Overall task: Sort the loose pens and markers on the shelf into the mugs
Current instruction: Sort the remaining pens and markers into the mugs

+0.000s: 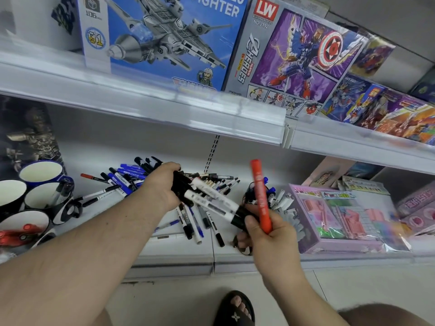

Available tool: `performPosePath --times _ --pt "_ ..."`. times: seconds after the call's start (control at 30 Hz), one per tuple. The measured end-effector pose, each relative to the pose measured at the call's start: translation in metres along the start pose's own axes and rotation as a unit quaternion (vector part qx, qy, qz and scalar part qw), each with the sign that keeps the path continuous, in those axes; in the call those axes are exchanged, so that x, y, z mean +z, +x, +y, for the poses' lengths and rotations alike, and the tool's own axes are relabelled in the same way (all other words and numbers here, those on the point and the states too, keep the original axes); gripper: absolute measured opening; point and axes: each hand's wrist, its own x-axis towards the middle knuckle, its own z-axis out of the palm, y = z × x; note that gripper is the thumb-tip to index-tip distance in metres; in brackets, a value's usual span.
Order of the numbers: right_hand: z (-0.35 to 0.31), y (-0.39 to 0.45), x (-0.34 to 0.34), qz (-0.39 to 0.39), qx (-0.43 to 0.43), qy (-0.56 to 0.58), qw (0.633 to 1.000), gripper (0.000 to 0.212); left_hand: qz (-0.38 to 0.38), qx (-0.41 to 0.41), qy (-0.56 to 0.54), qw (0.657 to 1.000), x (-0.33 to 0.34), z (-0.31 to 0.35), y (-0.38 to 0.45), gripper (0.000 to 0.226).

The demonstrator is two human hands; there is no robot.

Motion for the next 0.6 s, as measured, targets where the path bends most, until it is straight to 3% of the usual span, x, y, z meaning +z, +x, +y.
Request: performPosePath --times 0.2,0.37,0.6 --pt "-0.013 0.009 -0.036 0.013 0.111 0.145 0.983 0.007 -0.081 -0.009 0.129 0.988 -0.019 0.001 0.005 0.009" --pt "-0.005 0.011 -0.039 0.029 0.136 0.156 0.978 0.007 -0.149 -0.023 0.17 0.974 -0.02 -0.004 -0.007 0.01" --pt "-0.001 0.015 -0.037 0.05 0.138 0.129 0.981 0.01 -0.163 -0.019 0.222 0.961 -0.018 -0.017 -0.015 0.012"
